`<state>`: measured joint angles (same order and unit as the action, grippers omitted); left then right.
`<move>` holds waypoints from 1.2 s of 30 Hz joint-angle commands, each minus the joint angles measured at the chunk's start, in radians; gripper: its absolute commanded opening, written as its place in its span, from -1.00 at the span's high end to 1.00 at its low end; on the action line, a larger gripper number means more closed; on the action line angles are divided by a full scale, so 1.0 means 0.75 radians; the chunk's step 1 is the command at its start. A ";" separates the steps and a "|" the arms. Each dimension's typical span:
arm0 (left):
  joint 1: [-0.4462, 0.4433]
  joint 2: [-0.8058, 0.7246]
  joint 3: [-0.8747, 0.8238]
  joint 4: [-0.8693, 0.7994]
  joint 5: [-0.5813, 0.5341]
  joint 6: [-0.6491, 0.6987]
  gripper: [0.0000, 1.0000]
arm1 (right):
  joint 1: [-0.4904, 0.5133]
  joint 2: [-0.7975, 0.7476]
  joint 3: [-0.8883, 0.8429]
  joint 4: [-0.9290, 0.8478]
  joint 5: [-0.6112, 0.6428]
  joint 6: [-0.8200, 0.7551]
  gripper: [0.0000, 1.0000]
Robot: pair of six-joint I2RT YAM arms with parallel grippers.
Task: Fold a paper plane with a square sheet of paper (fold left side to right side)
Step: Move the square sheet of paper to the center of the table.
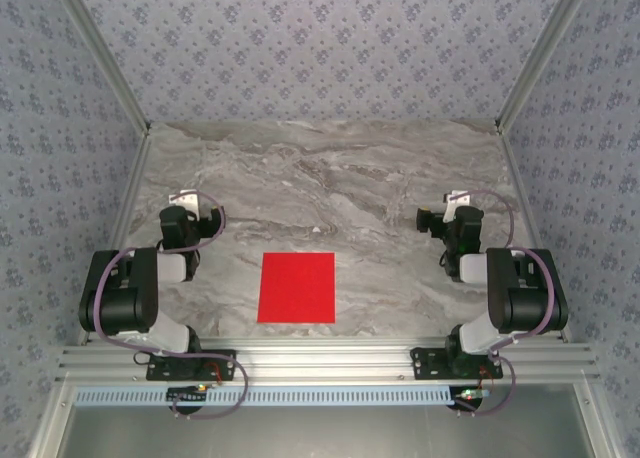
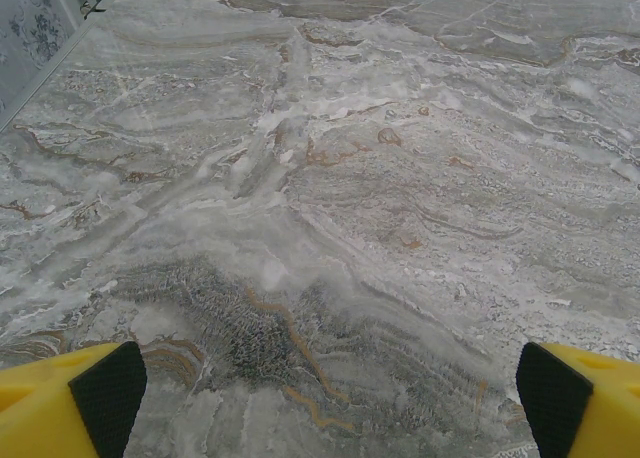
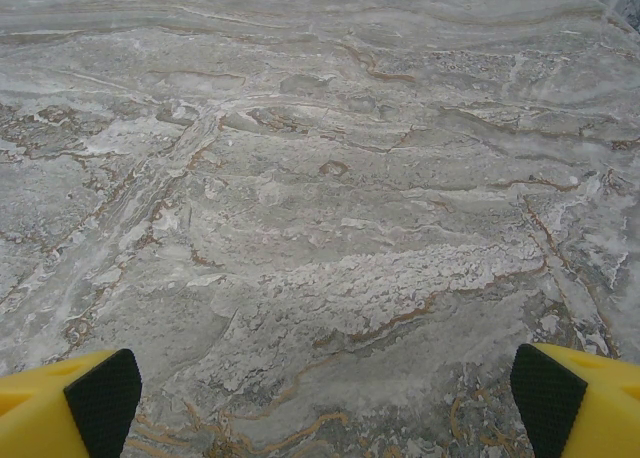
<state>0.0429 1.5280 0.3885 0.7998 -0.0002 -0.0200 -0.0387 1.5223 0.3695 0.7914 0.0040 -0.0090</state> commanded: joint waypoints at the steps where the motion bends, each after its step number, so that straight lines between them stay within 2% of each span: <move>1: -0.008 0.006 0.034 0.014 0.015 -0.011 -0.96 | 0.003 -0.001 0.029 0.018 0.021 -0.011 -1.00; 9: -0.007 0.006 0.034 0.012 0.015 -0.010 -0.97 | 0.002 0.000 0.028 0.017 0.016 -0.009 -1.00; 13: -0.007 -0.059 0.033 -0.033 -0.063 -0.042 -0.97 | -0.010 -0.050 0.046 -0.051 0.059 0.023 -1.00; 16: -0.011 -0.298 0.052 -0.294 -0.133 -0.094 -0.97 | -0.053 -0.209 0.116 -0.330 0.104 0.087 -1.00; 18: -0.015 -0.463 0.070 -0.494 -0.166 -0.146 -0.97 | -0.076 -0.346 0.126 -0.435 0.115 0.128 -1.00; 21: -0.016 -0.649 0.173 -0.875 -0.217 -0.387 -0.96 | -0.068 -0.537 0.193 -0.709 0.059 0.198 -1.00; 23: -0.018 -0.710 0.226 -1.047 -0.104 -0.576 -0.97 | -0.044 -0.629 0.275 -0.932 -0.023 0.312 -1.00; 25: -0.021 -0.726 0.250 -1.123 0.079 -0.721 -0.97 | 0.013 -0.682 0.326 -1.074 -0.127 0.392 -1.00; 28: -0.092 -0.712 0.319 -1.316 0.300 -0.794 -0.97 | 0.162 -0.729 0.390 -1.243 -0.192 0.494 -1.00; 32: -0.339 -0.703 0.359 -1.469 0.527 -0.829 -0.97 | 0.396 -0.741 0.407 -1.359 -0.241 0.555 -1.00; 36: -0.685 -0.592 0.367 -1.461 0.616 -0.927 -0.97 | 0.544 -0.733 0.392 -1.429 -0.196 0.625 -1.00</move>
<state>-0.3676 1.0397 0.6258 -0.2111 0.3305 -0.6331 0.3313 0.9733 0.6571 -0.1669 -0.1421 0.3851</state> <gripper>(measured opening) 0.983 0.999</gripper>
